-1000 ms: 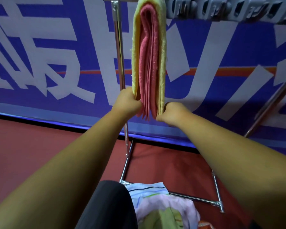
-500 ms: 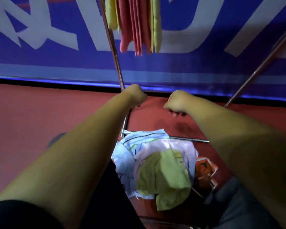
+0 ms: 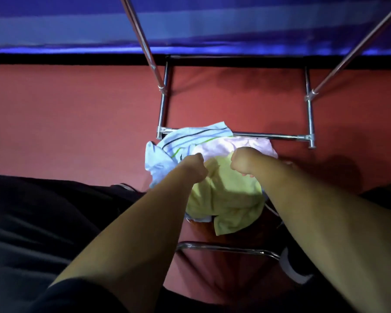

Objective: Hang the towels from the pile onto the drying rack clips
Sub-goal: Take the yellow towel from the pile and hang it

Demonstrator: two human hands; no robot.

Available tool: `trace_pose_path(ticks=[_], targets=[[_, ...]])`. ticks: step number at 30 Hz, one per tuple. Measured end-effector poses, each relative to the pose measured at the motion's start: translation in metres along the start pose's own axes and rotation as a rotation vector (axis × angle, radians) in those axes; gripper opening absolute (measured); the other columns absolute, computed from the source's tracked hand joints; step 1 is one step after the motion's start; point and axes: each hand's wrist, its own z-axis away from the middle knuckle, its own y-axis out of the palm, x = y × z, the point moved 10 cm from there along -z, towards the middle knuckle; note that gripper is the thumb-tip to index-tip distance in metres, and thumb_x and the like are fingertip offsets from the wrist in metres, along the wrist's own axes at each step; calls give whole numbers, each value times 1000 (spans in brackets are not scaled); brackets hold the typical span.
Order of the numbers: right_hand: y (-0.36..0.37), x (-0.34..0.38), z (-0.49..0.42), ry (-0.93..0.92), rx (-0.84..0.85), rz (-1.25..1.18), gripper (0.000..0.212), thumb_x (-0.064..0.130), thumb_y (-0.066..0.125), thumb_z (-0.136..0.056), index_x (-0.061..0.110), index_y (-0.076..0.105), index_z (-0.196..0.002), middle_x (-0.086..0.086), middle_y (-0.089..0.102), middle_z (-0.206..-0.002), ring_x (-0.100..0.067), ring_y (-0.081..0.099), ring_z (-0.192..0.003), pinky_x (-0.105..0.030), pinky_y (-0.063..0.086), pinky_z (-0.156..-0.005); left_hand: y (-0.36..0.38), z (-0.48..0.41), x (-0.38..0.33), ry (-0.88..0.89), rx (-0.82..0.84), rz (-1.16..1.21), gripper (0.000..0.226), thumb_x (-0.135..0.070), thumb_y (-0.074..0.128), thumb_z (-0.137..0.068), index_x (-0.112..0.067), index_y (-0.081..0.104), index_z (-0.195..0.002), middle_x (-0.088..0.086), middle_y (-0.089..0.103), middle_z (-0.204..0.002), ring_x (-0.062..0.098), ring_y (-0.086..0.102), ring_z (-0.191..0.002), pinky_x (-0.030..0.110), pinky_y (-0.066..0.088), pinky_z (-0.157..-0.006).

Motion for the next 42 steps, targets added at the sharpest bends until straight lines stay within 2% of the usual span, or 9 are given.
trace_pose_path(ticks=[3, 8, 14, 19, 25, 28, 32, 37, 42], targets=[[19, -11, -18, -30, -81, 83, 60, 23, 55, -95, 24, 50, -155, -13, 54, -152, -34, 52, -140, -46, 45, -116, 50, 2, 16, -44, 83, -42, 62, -22, 60, -98, -10, 41, -156, 19, 52, -151, 34, 51, -140, 40, 44, -114], [31, -19, -30, -31, -35, -36, 91, 20, 67, -91, 30, 19, -168, -19, 52, -149, -40, 55, -133, -47, 48, -109, 65, -12, 7, 13, 106, -58, 72, -33, 62, -100, -5, 31, -159, 15, 50, -151, 32, 53, -137, 38, 43, -109], [43, -25, -38, -56, 39, -4, 107, 12, 63, -88, 37, -3, -169, -6, 61, -88, -26, 64, -84, -38, 53, -74, 62, -30, 12, -110, 100, 48, 98, -36, 84, -76, -28, 26, -154, 15, 45, -138, 39, 63, -115, 46, 60, -91], [45, -22, -40, -53, 4, 111, 81, 20, 60, -96, 22, 20, -167, -17, 58, -133, -35, 63, -117, -40, 53, -91, 67, -37, 12, -74, 92, 68, 89, -31, 87, -75, -20, 39, -149, 11, 63, -121, 32, 66, -109, 44, 60, -92], [23, -15, -35, 28, -105, 21, 10, 25, 61, -88, 16, 64, -92, -4, 66, -97, -30, 67, -106, -36, 49, -86, 50, -36, 0, 6, 45, 53, 83, -35, 79, -86, -28, 37, -158, 7, 56, -137, 30, 58, -126, 35, 50, -91], [4, 10, -26, -91, -104, -104, 22, 21, 63, -91, 16, 75, -108, -1, 71, -102, -23, 66, -101, -33, 52, -90, 36, -27, -15, 84, 47, 145, 78, -38, 76, -88, -41, 39, -157, 1, 53, -142, 28, 56, -130, 36, 50, -99], [-32, 29, 6, -271, -178, -500, 21, 9, 68, -85, 27, 71, -96, 7, 55, -74, -13, 46, -59, -28, 34, -55, 13, -12, -30, 135, 46, 524, 73, -22, 78, -86, -38, 47, -150, -2, 56, -139, 23, 66, -112, 42, 61, -94], [-56, 47, 44, -359, -111, -656, 33, 0, 63, -74, 26, 71, -93, -1, 61, -88, -16, 48, -73, -30, 33, -61, -34, 24, -53, 288, 46, 645, 96, 3, 66, -76, -33, 35, -160, -2, 59, -132, 18, 62, -112, 41, 58, -93], [-86, 73, 104, -431, -91, -662, 41, 7, 60, -58, 26, 76, -90, 2, 68, -91, -14, 54, -85, -29, 40, -71, -80, 76, -89, 523, 43, 752, 70, 12, 56, -74, -18, 57, -138, -6, 62, -91, 6, 57, -79, 18, 47, -62]])
